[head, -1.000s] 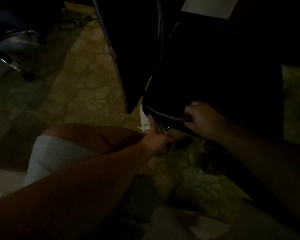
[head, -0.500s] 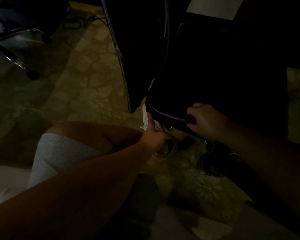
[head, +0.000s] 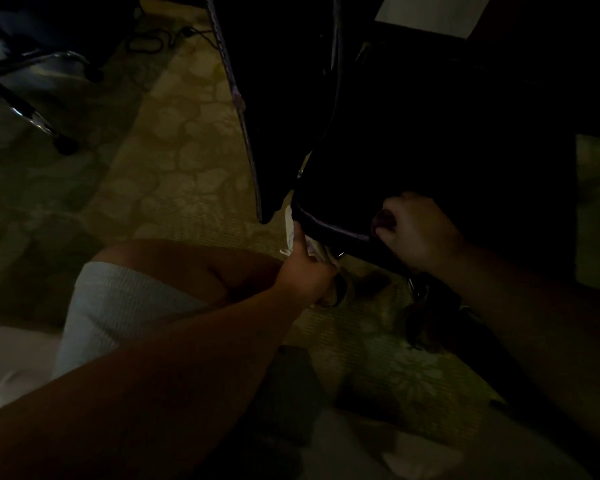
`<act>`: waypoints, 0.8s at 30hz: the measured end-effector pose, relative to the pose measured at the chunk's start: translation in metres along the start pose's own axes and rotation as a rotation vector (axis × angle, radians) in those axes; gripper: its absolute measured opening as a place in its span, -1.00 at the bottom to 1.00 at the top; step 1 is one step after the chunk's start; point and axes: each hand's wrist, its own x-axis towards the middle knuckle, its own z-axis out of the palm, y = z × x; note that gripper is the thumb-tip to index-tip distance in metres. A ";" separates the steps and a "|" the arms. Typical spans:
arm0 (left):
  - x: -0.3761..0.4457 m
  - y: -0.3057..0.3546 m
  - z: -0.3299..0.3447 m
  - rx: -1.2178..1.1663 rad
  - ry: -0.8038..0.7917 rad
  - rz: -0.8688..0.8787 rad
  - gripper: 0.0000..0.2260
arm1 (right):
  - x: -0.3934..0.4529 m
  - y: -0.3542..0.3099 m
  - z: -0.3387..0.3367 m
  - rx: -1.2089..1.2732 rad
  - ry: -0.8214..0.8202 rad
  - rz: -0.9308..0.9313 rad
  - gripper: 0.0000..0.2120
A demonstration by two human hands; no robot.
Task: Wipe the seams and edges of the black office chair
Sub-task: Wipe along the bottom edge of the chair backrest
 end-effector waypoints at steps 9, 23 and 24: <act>-0.008 0.003 0.000 -0.056 0.168 -0.148 -0.26 | -0.002 -0.002 0.004 0.005 -0.036 -0.022 -0.76; -0.029 0.014 0.007 0.226 0.244 0.110 -0.49 | -0.007 -0.010 0.003 -0.034 -0.051 -0.044 -0.78; -0.029 0.014 0.007 0.219 0.238 0.121 -0.48 | -0.007 -0.011 0.004 -0.042 -0.048 -0.049 -0.78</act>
